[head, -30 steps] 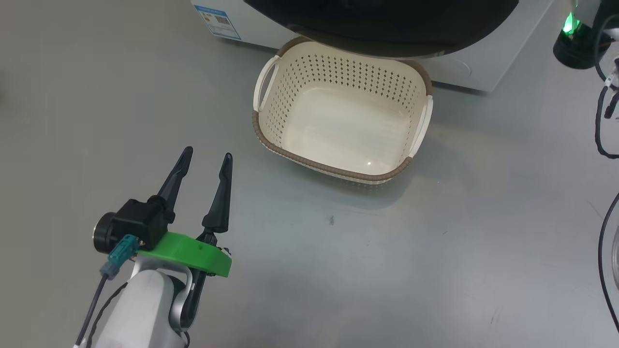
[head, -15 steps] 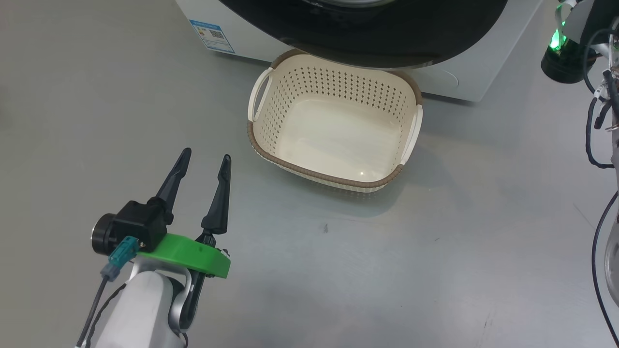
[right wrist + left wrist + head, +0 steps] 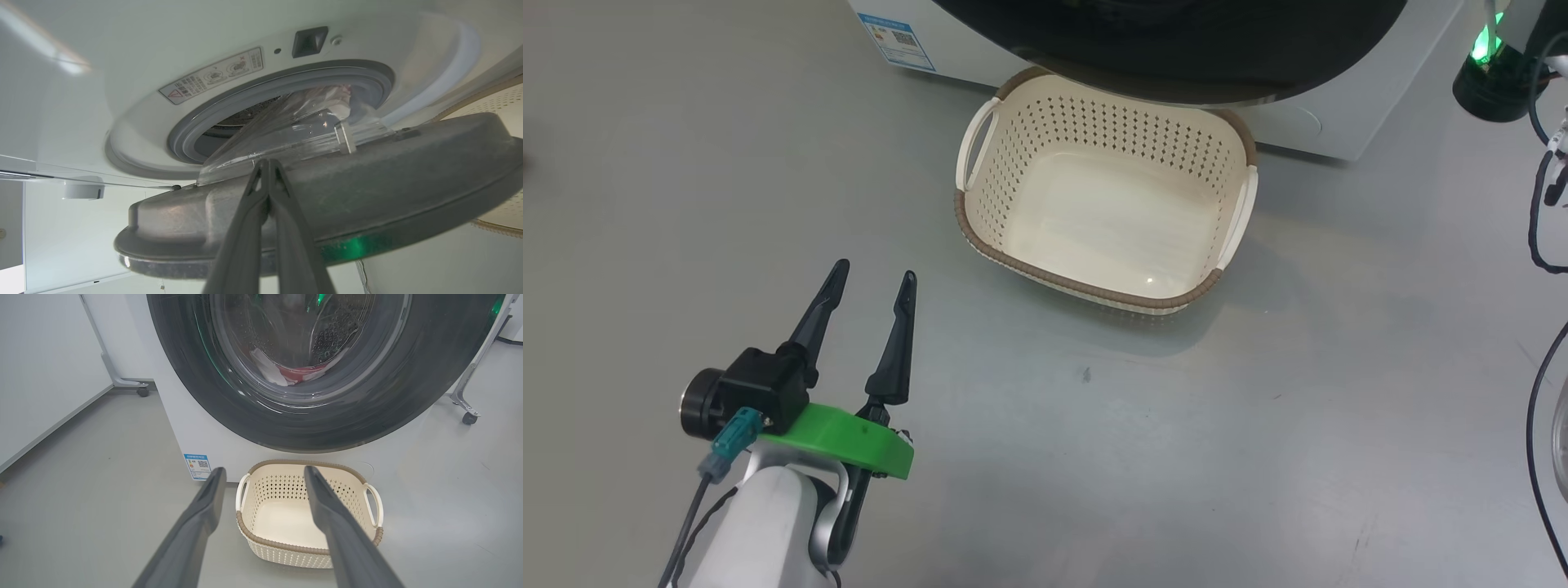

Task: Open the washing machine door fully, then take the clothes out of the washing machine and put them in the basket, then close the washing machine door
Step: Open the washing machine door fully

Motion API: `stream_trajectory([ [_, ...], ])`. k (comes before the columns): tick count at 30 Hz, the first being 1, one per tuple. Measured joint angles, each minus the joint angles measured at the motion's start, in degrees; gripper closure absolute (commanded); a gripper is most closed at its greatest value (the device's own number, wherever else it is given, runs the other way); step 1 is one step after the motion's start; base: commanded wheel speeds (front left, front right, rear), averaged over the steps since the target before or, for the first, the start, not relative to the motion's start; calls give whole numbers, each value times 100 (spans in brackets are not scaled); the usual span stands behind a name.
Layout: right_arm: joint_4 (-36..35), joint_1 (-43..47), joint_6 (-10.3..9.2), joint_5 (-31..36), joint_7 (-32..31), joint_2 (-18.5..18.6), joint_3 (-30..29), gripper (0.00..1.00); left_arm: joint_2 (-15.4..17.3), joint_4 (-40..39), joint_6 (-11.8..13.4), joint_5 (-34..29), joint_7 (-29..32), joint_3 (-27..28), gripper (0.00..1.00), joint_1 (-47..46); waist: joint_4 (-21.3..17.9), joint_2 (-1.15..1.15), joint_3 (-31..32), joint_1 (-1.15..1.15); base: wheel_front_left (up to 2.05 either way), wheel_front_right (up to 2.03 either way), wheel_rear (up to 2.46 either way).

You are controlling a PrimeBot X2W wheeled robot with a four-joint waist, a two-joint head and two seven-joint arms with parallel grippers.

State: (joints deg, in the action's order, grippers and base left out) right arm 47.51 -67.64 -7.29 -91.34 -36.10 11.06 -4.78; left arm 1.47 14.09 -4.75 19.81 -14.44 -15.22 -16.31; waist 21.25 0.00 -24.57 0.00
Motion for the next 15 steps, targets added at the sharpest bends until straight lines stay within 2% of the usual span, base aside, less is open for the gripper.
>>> stream_trajectory([
  [9, 4, 18, 0, 11, -205, -16, 160, 100, 0, -18, 0, 3, 0, 5, 0, -1, 35, 0, -30, 0, 0, 0, 0],
  [15, 67, 336, 11, 13, -299, -46, 198, 100, -1, 9, 0, 3, 0, 9, 0, -1, 29, 0, 89, 0, 0, 0, 0],
])
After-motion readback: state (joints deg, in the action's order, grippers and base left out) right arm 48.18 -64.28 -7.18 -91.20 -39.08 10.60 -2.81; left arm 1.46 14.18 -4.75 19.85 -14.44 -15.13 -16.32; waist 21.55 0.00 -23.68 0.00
